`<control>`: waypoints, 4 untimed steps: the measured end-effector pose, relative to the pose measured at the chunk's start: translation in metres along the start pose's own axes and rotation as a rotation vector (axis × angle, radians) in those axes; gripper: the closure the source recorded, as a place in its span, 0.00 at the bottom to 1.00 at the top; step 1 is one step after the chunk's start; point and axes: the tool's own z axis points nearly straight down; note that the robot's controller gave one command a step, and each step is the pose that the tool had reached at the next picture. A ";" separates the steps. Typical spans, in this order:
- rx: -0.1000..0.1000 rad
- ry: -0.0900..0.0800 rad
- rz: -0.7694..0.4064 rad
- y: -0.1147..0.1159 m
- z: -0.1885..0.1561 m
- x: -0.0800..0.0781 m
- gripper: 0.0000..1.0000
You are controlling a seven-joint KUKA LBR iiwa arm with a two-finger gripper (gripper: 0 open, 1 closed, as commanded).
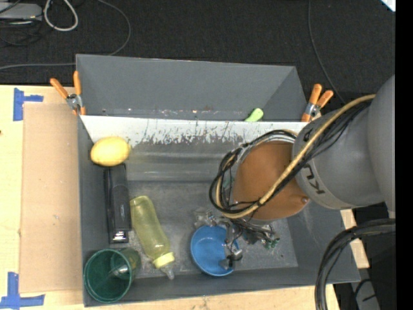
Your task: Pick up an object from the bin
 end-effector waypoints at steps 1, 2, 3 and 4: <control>-0.002 0.010 0.326 0.002 0.005 -0.002 0.00; -0.002 0.009 0.332 -0.001 0.007 0.006 0.00; -0.003 0.011 0.399 -0.010 0.009 0.008 0.00; -0.004 0.008 0.207 -0.012 0.009 0.007 0.00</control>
Offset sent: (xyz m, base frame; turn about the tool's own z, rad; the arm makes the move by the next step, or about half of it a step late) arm -0.0094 -0.0123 -0.0094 -0.0017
